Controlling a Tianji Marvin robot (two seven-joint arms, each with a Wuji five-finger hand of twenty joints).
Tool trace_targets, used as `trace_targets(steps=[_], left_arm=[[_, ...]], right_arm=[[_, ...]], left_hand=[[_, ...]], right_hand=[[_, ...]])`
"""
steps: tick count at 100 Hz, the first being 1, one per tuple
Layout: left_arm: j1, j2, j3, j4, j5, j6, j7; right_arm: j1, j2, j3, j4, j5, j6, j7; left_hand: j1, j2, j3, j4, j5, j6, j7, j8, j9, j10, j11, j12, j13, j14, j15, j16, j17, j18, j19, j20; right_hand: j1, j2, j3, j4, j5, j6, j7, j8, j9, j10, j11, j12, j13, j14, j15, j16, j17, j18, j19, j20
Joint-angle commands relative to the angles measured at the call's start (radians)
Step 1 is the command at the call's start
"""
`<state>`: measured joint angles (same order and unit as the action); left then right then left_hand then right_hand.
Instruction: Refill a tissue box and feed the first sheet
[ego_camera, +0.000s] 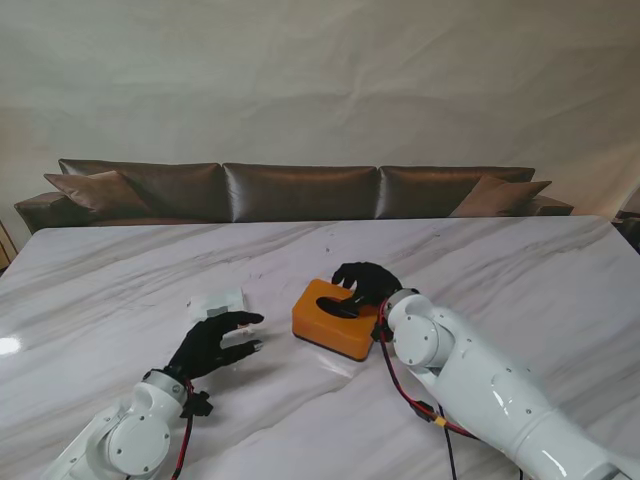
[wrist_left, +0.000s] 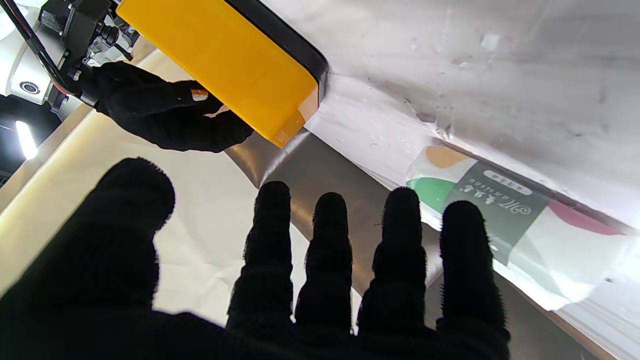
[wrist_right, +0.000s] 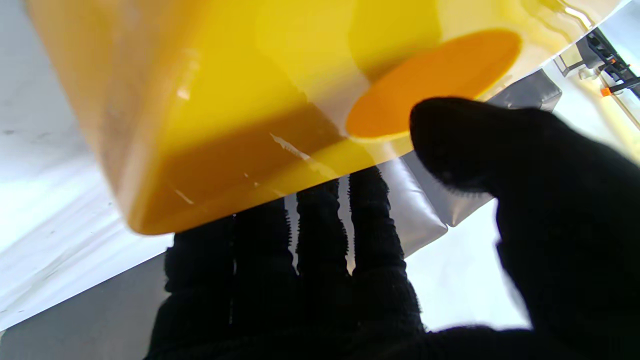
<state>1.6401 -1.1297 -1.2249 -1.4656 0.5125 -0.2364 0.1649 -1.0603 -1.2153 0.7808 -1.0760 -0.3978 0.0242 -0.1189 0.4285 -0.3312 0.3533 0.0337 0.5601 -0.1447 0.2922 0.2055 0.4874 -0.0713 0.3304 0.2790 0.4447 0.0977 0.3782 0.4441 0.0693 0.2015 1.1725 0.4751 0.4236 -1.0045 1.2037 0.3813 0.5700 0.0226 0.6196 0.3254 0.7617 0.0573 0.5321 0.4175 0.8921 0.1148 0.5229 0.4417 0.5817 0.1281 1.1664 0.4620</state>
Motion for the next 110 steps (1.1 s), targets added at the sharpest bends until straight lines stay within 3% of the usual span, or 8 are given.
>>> trace_targets(steps=[1,3,5,8,57,76,92,110], left_arm=[[0.010,-0.005,-0.004,-0.010,0.003,0.004,-0.008],[0.011,-0.005,-0.005,-0.011,0.004,0.004,-0.008],[0.012,-0.005,-0.006,-0.012,0.004,0.004,-0.007],[0.014,-0.005,-0.007,-0.013,0.005,0.004,-0.006],[0.031,-0.006,-0.015,-0.022,0.003,0.005,0.000],[0.037,-0.007,-0.016,-0.026,0.001,0.006,0.002],[0.044,-0.008,-0.018,-0.033,0.001,0.010,0.004],[0.053,-0.007,-0.021,-0.044,0.003,0.014,0.005]], right_arm=[[-0.008,-0.005,-0.003,-0.010,-0.003,-0.016,0.009],[-0.009,-0.006,-0.003,-0.011,-0.002,-0.019,0.007],[-0.010,-0.006,-0.003,-0.012,-0.001,-0.023,0.007],[-0.011,-0.005,-0.003,-0.014,0.001,-0.029,0.008],[-0.032,0.004,-0.009,-0.050,0.024,-0.119,0.039],[-0.027,-0.003,-0.026,-0.042,0.008,-0.117,0.014],[-0.009,-0.016,-0.051,-0.020,-0.031,-0.095,-0.040],[0.016,-0.032,-0.083,0.011,-0.029,-0.098,-0.059]], left_hand=[[-0.023,0.018,0.012,0.028,0.026,-0.008,0.009,0.016,0.022,-0.001,0.025,0.012,0.029,0.001,0.001,0.012,0.003,0.022,-0.212,0.014],[-0.022,0.018,0.012,0.029,0.027,-0.008,0.009,0.016,0.023,-0.001,0.025,0.012,0.030,0.001,0.001,0.012,0.003,0.022,-0.212,0.014],[-0.022,0.018,0.012,0.029,0.026,-0.006,0.009,0.016,0.023,-0.001,0.025,0.012,0.029,0.000,0.001,0.012,0.003,0.022,-0.212,0.014],[-0.022,0.018,0.012,0.029,0.026,-0.008,0.009,0.016,0.023,0.000,0.025,0.012,0.030,0.001,0.001,0.012,0.003,0.021,-0.212,0.014],[-0.021,0.018,0.012,0.029,0.030,-0.009,0.013,0.018,0.026,0.000,0.027,0.013,0.033,-0.004,0.000,0.013,0.004,0.021,-0.212,0.015],[-0.021,0.018,0.012,0.029,0.032,-0.008,0.015,0.019,0.031,0.002,0.029,0.014,0.036,-0.004,0.000,0.013,0.004,0.021,-0.212,0.015],[-0.022,0.017,0.012,0.029,0.035,-0.009,0.017,0.020,0.035,0.001,0.030,0.015,0.037,-0.005,0.001,0.014,0.005,0.024,-0.211,0.015],[-0.022,0.018,0.012,0.029,0.033,-0.009,0.016,0.020,0.035,0.002,0.030,0.015,0.038,-0.007,0.000,0.014,0.005,0.025,-0.211,0.015]], right_hand=[[-0.039,-0.126,0.203,-0.236,-0.021,-0.043,0.021,-0.012,-0.002,-0.040,0.024,0.018,0.035,-0.026,-0.004,0.003,0.015,-0.044,0.015,0.018],[-0.040,-0.131,0.212,-0.246,-0.019,-0.045,0.022,-0.012,0.001,-0.041,0.024,0.018,0.037,-0.028,-0.004,0.003,0.018,-0.044,0.016,0.018],[-0.042,-0.140,0.239,-0.305,-0.019,-0.046,0.024,-0.013,0.002,-0.042,0.022,0.018,0.042,-0.029,-0.008,0.000,0.019,-0.044,0.017,0.018],[-0.044,-0.141,0.246,-0.323,-0.017,-0.046,0.025,-0.013,0.004,-0.044,0.022,0.018,0.043,-0.030,-0.008,-0.001,0.020,-0.044,0.018,0.018],[-0.044,-0.137,0.259,-0.335,-0.013,-0.058,0.027,-0.014,0.018,-0.052,0.019,0.020,0.053,-0.044,-0.026,-0.008,0.016,-0.049,0.012,0.017],[-0.197,0.036,0.100,-0.414,-0.031,-0.056,0.005,-0.019,-0.017,-0.050,-0.013,0.014,-0.089,-0.034,-0.110,-0.044,-0.103,-0.036,-0.095,-0.009],[-0.266,0.128,0.007,-0.428,-0.042,-0.064,-0.022,-0.021,-0.044,-0.050,-0.053,-0.011,-0.207,-0.047,-0.141,-0.066,-0.216,-0.037,-0.179,-0.029],[-0.270,0.157,-0.023,-0.421,-0.046,-0.070,-0.035,-0.017,-0.043,-0.064,-0.059,-0.016,-0.224,-0.065,-0.139,-0.078,-0.261,-0.048,-0.225,-0.045]])
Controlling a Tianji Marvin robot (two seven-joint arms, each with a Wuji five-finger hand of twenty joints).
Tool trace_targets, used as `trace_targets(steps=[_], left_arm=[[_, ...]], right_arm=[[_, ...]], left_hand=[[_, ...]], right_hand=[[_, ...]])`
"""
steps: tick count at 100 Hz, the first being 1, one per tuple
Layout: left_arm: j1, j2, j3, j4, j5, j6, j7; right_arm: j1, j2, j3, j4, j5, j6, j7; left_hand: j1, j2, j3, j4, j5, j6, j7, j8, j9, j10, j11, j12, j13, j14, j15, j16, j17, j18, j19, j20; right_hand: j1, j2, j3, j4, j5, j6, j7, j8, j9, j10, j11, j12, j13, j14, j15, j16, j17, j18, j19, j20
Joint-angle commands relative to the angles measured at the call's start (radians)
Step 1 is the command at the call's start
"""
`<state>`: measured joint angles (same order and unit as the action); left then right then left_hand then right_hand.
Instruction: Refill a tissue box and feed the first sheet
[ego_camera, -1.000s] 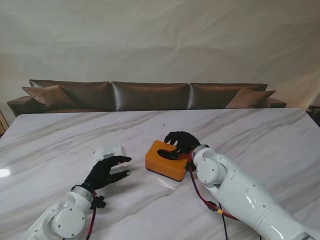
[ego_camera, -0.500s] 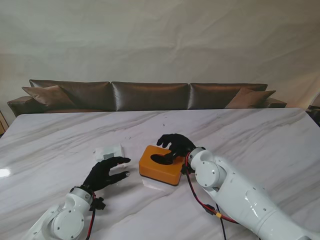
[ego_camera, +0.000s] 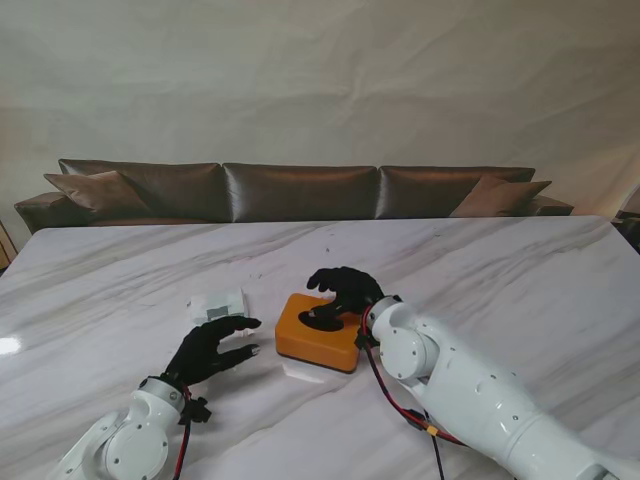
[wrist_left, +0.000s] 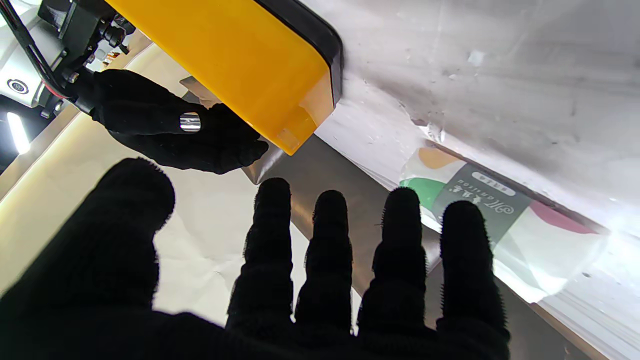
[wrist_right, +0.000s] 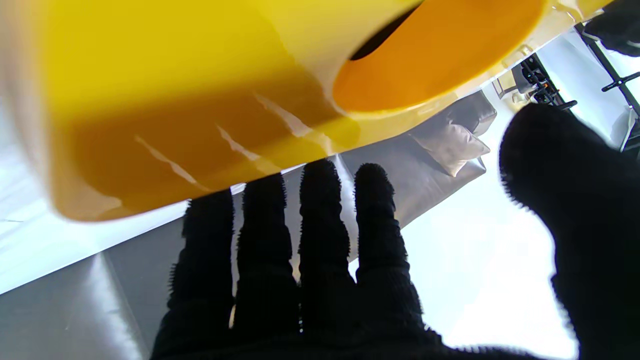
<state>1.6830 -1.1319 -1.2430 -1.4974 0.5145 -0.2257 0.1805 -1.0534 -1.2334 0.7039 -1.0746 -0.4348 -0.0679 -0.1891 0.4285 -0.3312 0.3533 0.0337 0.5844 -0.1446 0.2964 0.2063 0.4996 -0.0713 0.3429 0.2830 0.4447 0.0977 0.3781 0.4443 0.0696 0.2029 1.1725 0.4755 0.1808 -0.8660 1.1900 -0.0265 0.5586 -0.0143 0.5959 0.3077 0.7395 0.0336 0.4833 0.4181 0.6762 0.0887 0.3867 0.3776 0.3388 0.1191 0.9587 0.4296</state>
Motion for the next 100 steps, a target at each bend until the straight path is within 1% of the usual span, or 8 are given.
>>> trace_targets(steps=[1,18,29,40,59,77,86,100], left_arm=[[0.010,-0.005,-0.003,-0.013,0.001,0.004,-0.010],[0.019,-0.005,-0.007,-0.023,0.004,0.010,-0.011],[0.024,-0.005,-0.009,-0.027,0.004,0.013,-0.011],[0.027,-0.005,-0.010,-0.030,0.003,0.014,-0.009],[0.027,-0.006,-0.007,-0.030,0.001,0.013,-0.007],[0.033,-0.006,-0.012,-0.036,0.003,0.014,-0.006],[0.035,-0.006,-0.012,-0.038,0.003,0.015,-0.007],[0.035,-0.006,-0.008,-0.039,0.003,0.015,-0.006]], right_arm=[[0.010,-0.015,-0.007,0.011,0.010,-0.007,0.011],[0.015,-0.028,-0.023,0.019,0.040,-0.026,0.006],[0.003,-0.026,-0.024,-0.003,0.042,-0.030,0.009],[-0.007,-0.021,-0.026,-0.020,0.038,-0.038,0.016],[-0.026,-0.012,-0.021,-0.047,0.045,-0.053,0.036],[-0.051,0.011,-0.002,-0.093,0.045,-0.078,0.084],[-0.062,0.021,0.007,-0.111,0.054,-0.091,0.109],[-0.076,0.028,0.020,-0.130,0.043,-0.098,0.113]], left_hand=[[-0.021,0.018,0.012,0.029,0.009,-0.009,0.012,0.019,0.022,0.002,0.017,0.011,0.038,-0.006,0.000,0.013,0.004,0.023,-0.211,0.015],[-0.022,0.019,0.012,0.030,0.010,-0.010,0.012,0.019,0.022,0.001,0.017,0.011,0.039,-0.011,-0.001,0.013,0.004,0.023,-0.211,0.015],[-0.022,0.020,0.012,0.030,0.009,-0.010,0.012,0.019,0.022,0.003,0.017,0.011,0.037,-0.012,-0.003,0.012,0.005,0.022,-0.211,0.015],[-0.022,0.021,0.013,0.031,0.009,-0.011,0.012,0.019,0.020,0.003,0.016,0.011,0.036,-0.014,-0.005,0.012,0.005,0.024,-0.211,0.015],[-0.022,0.021,0.013,0.031,0.009,-0.010,0.012,0.019,0.020,0.002,0.017,0.011,0.036,-0.017,-0.006,0.011,0.004,0.023,-0.211,0.015],[-0.023,0.021,0.014,0.031,0.010,-0.011,0.013,0.019,0.015,0.002,0.017,0.011,0.033,-0.019,-0.008,0.010,0.004,0.022,-0.211,0.015],[-0.022,0.021,0.014,0.031,0.010,-0.010,0.013,0.020,0.015,0.001,0.017,0.011,0.032,-0.019,-0.009,0.010,0.004,0.022,-0.212,0.015],[-0.022,0.020,0.014,0.031,0.009,-0.010,0.013,0.020,0.015,0.003,0.017,0.011,0.032,-0.018,-0.009,0.010,0.004,0.022,-0.212,0.015]], right_hand=[[-0.026,0.019,-0.010,-0.013,-0.035,-0.033,-0.011,0.001,-0.020,-0.040,-0.010,-0.016,-0.005,-0.039,-0.002,-0.013,-0.018,-0.040,-0.018,-0.013],[-0.016,0.012,-0.007,-0.007,-0.028,-0.024,-0.010,0.005,0.005,-0.034,0.009,-0.006,0.093,-0.036,0.020,-0.012,-0.002,-0.038,-0.018,-0.020],[-0.007,0.010,-0.006,-0.001,-0.025,-0.011,-0.009,0.007,0.022,-0.024,0.032,0.011,0.190,-0.036,0.065,0.011,0.022,-0.044,0.010,-0.019],[-0.007,0.006,0.001,0.001,-0.023,-0.007,-0.008,0.007,0.025,-0.020,0.037,0.015,0.237,-0.031,0.085,0.021,0.033,-0.046,0.025,-0.020],[-0.003,0.007,0.005,0.002,-0.023,-0.004,-0.005,0.007,0.026,-0.014,0.042,0.019,0.267,-0.039,0.088,0.026,0.037,-0.049,0.036,-0.026],[-0.003,0.013,0.007,0.005,-0.030,-0.005,-0.005,0.006,0.016,-0.016,0.041,0.018,0.275,-0.043,0.088,0.028,0.032,-0.051,0.036,-0.035],[0.000,0.018,0.001,0.006,-0.039,-0.005,-0.007,0.005,0.004,-0.019,0.038,0.016,0.255,-0.047,0.070,0.022,0.018,-0.046,0.027,-0.043],[-0.013,0.033,-0.024,-0.001,-0.063,-0.014,-0.011,0.004,-0.035,-0.031,0.026,0.011,0.171,-0.060,-0.007,-0.010,-0.012,-0.035,0.000,-0.061]])
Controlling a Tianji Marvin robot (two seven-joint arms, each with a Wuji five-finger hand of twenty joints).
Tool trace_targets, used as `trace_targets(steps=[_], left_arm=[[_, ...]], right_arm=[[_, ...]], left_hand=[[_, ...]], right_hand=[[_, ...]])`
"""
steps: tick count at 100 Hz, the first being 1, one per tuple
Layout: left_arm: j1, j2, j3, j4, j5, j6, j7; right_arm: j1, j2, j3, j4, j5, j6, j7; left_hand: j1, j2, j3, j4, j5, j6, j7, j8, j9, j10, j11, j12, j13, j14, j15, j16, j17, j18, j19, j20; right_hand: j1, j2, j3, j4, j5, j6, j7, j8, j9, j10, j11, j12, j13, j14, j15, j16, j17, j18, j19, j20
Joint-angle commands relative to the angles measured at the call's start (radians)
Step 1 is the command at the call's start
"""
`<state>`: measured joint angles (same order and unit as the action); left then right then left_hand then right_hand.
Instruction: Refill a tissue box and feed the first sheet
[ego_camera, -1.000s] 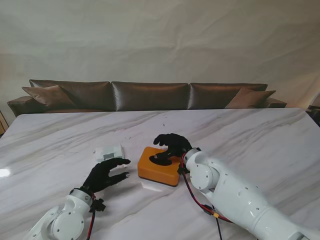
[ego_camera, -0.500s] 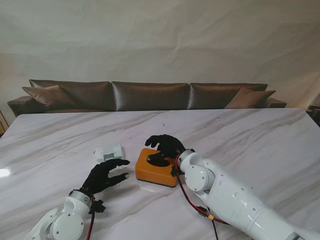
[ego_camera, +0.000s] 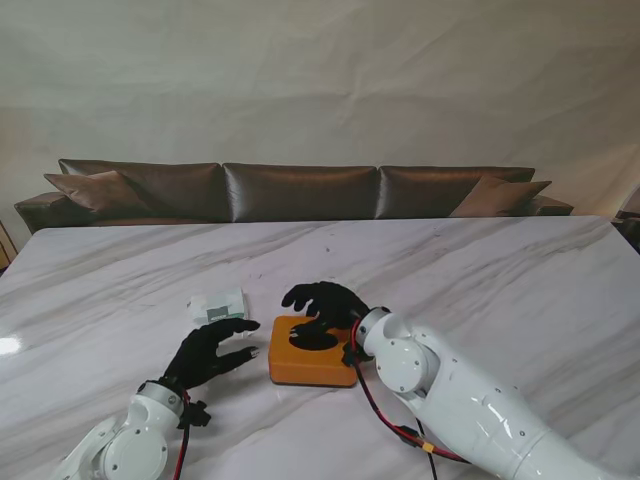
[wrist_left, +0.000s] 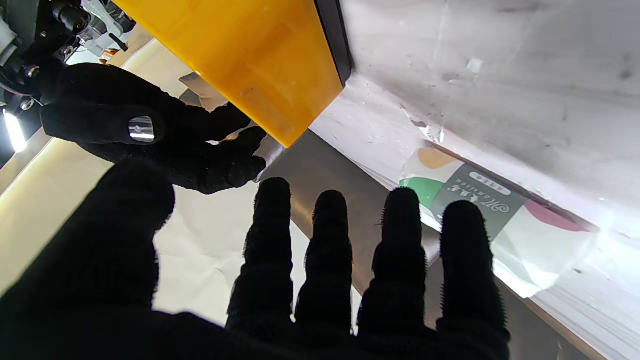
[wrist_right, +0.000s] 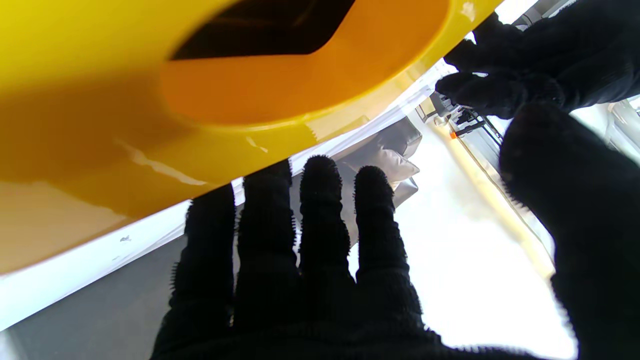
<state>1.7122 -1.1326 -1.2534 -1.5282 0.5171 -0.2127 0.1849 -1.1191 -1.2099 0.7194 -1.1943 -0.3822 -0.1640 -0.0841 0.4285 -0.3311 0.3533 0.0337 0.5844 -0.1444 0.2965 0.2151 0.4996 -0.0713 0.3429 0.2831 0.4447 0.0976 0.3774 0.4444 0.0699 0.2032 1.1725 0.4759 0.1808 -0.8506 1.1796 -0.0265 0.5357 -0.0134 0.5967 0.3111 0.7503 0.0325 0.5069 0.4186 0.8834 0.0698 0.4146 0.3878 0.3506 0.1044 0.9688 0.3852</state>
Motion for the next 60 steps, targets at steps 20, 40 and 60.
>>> trace_targets(steps=[20,40,60], left_arm=[[0.005,-0.006,0.005,-0.012,0.000,0.004,-0.008],[0.014,-0.004,0.000,-0.024,0.006,0.007,-0.011],[0.018,-0.005,-0.003,-0.030,0.008,0.007,-0.008]], right_arm=[[-0.040,0.011,0.043,-0.060,-0.030,0.017,-0.011],[-0.099,0.030,0.098,-0.155,-0.087,0.073,-0.020],[-0.178,0.057,0.157,-0.279,-0.165,0.148,0.002]], left_hand=[[-0.023,0.019,0.013,0.031,0.009,-0.010,0.013,0.011,0.015,0.002,0.017,0.011,0.032,-0.020,-0.009,0.010,0.003,0.023,-0.211,0.015],[-0.022,0.020,0.013,0.031,0.010,-0.011,0.013,0.011,0.016,0.001,0.016,0.011,0.033,-0.019,-0.009,0.010,0.003,0.026,-0.211,0.015],[-0.023,0.021,0.012,0.031,0.009,-0.012,0.013,0.011,0.017,0.001,0.016,0.010,0.035,-0.019,-0.009,0.010,0.004,0.028,-0.210,0.015]], right_hand=[[-0.064,0.035,-0.059,-0.045,-0.077,-0.034,-0.027,0.000,-0.106,-0.051,-0.016,0.000,-0.176,-0.066,-0.121,-0.072,-0.078,-0.001,-0.059,-0.032],[-0.089,0.039,-0.062,-0.064,-0.081,-0.041,-0.035,0.001,-0.121,-0.056,-0.027,-0.005,-0.226,-0.061,-0.121,-0.083,-0.086,0.034,-0.080,-0.026],[-0.096,0.036,-0.060,-0.075,-0.044,-0.037,-0.036,0.015,-0.092,-0.036,-0.019,-0.003,-0.169,-0.035,-0.060,-0.069,0.115,-0.035,0.157,0.130]])
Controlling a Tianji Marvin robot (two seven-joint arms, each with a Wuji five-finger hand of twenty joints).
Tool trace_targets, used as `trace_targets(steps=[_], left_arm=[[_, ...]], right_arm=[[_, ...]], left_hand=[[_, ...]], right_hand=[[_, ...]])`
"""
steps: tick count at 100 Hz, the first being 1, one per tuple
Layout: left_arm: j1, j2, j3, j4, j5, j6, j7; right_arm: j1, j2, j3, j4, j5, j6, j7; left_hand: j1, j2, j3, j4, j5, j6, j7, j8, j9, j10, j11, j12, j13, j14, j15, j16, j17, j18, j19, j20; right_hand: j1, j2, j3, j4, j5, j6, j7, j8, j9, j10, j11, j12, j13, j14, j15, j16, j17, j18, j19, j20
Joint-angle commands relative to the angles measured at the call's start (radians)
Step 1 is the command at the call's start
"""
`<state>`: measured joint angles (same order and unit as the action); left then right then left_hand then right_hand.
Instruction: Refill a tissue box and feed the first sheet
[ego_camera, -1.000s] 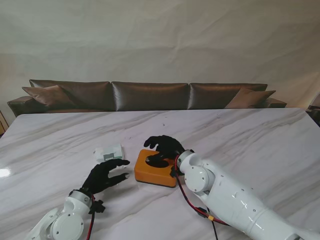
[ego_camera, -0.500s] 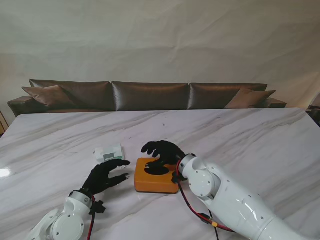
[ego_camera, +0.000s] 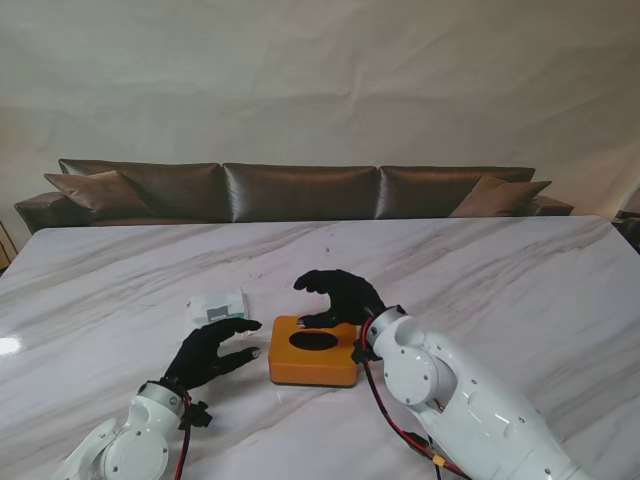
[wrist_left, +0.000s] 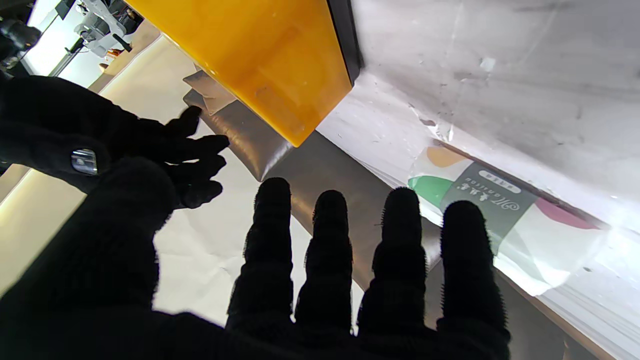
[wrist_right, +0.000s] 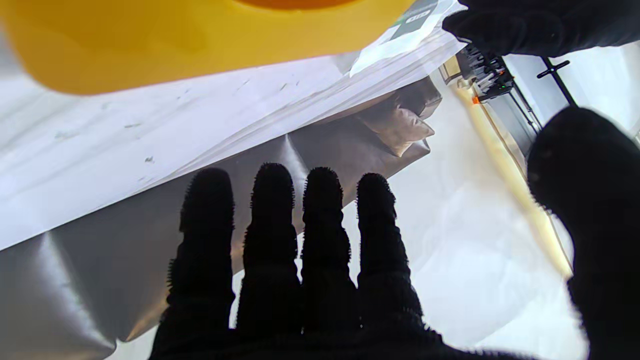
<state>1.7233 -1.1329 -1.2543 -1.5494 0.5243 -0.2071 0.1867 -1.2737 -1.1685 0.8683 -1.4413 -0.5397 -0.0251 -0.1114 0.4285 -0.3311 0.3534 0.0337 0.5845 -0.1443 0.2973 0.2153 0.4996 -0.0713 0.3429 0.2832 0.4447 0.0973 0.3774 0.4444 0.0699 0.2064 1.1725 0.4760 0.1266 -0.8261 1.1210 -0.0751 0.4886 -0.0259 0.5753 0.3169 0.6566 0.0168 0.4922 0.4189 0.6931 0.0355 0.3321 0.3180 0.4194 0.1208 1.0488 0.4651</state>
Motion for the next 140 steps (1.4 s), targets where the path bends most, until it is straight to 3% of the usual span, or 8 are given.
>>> trace_targets(steps=[1,11,22,33,47,72,104,140], left_arm=[[0.007,-0.004,-0.003,-0.008,0.001,0.001,-0.009],[0.004,-0.005,-0.001,-0.005,0.000,-0.007,-0.005],[0.002,-0.006,0.001,-0.001,-0.003,-0.019,-0.004],[0.002,-0.005,0.000,0.003,-0.005,-0.032,-0.005],[0.007,-0.005,-0.002,0.005,-0.006,-0.046,-0.002],[0.021,-0.008,-0.005,0.008,-0.008,-0.056,0.011],[0.031,-0.008,-0.007,0.005,-0.012,-0.059,0.012],[0.027,-0.007,-0.002,-0.002,-0.019,-0.051,0.002]], right_arm=[[-0.028,0.017,0.011,-0.038,-0.012,0.013,0.032],[-0.070,0.032,0.037,-0.102,-0.057,0.049,0.059],[-0.111,0.043,0.055,-0.154,-0.104,0.077,0.071],[-0.140,0.053,0.059,-0.189,-0.166,0.093,0.075],[-0.159,0.064,0.050,-0.213,-0.220,0.101,0.089],[-0.160,0.065,0.019,-0.210,-0.257,0.112,0.075],[-0.122,0.059,-0.032,-0.146,-0.243,0.114,0.057],[-0.093,0.062,-0.075,-0.105,-0.277,0.114,0.053]], left_hand=[[-0.022,0.020,0.012,0.031,0.009,-0.011,0.012,0.011,0.018,0.002,0.017,0.011,0.035,-0.019,-0.009,0.010,0.004,0.025,-0.209,0.015],[-0.021,0.020,0.012,0.031,0.010,-0.011,0.012,0.011,0.017,0.001,0.016,0.010,0.035,-0.018,-0.009,0.011,0.004,0.024,-0.209,0.016],[-0.022,0.021,0.012,0.031,0.010,-0.011,0.012,0.011,0.018,0.001,0.017,0.010,0.035,-0.018,-0.009,0.011,0.004,0.023,-0.209,0.016],[-0.022,0.022,0.012,0.031,0.009,-0.011,0.012,0.011,0.016,0.002,0.016,0.010,0.035,-0.019,-0.009,0.011,0.004,0.024,-0.208,0.016],[-0.022,0.022,0.012,0.032,0.008,-0.012,0.011,0.010,0.017,0.002,0.015,0.010,0.036,-0.019,-0.009,0.011,0.004,0.024,-0.208,0.016],[-0.021,0.020,0.012,0.032,0.009,-0.012,0.011,0.010,0.020,0.003,0.017,0.011,0.037,-0.018,-0.009,0.011,0.005,0.025,-0.207,0.017],[-0.022,0.022,0.012,0.032,0.010,-0.011,0.011,0.010,0.018,0.002,0.016,0.010,0.037,-0.018,-0.008,0.011,0.005,0.025,-0.208,0.017],[-0.021,0.022,0.012,0.032,0.011,-0.011,0.012,0.010,0.018,0.002,0.016,0.010,0.036,-0.017,-0.009,0.011,0.004,0.025,-0.208,0.017]], right_hand=[[-0.042,0.012,-0.002,-0.026,0.005,-0.026,-0.014,0.009,0.003,-0.018,-0.003,-0.004,0.024,-0.001,0.024,0.001,0.056,-0.055,0.087,0.054],[-0.046,0.010,-0.002,-0.029,0.032,-0.023,-0.014,0.014,0.035,-0.006,-0.004,-0.011,0.077,0.008,0.054,0.003,0.182,-0.121,0.264,0.112],[-0.059,-0.004,0.010,-0.036,0.075,-0.023,-0.008,0.019,0.104,0.005,-0.002,-0.022,0.178,0.016,0.098,0.005,0.361,-0.231,0.494,0.149],[-0.080,-0.010,0.024,-0.044,0.120,-0.026,0.002,0.021,0.174,0.004,-0.001,-0.029,0.256,0.014,0.114,-0.015,0.529,-0.349,0.631,0.110],[-0.105,-0.025,0.044,-0.053,0.166,-0.002,0.010,0.016,0.235,0.032,-0.017,-0.055,0.339,0.015,0.123,-0.046,0.675,-0.422,0.696,0.065],[-0.120,-0.037,0.061,-0.060,0.180,0.023,0.016,0.001,0.251,0.052,-0.012,-0.094,0.379,0.007,0.080,-0.084,0.729,-0.442,0.708,0.040],[-0.118,-0.040,0.066,-0.061,0.193,0.048,0.023,-0.012,0.255,0.071,0.000,-0.111,0.390,0.014,0.060,-0.096,0.742,-0.441,0.710,0.034],[-0.123,-0.040,0.067,-0.063,0.191,0.047,0.029,-0.024,0.259,0.067,0.011,-0.120,0.406,0.010,0.070,-0.093,0.759,-0.459,0.722,0.034]])
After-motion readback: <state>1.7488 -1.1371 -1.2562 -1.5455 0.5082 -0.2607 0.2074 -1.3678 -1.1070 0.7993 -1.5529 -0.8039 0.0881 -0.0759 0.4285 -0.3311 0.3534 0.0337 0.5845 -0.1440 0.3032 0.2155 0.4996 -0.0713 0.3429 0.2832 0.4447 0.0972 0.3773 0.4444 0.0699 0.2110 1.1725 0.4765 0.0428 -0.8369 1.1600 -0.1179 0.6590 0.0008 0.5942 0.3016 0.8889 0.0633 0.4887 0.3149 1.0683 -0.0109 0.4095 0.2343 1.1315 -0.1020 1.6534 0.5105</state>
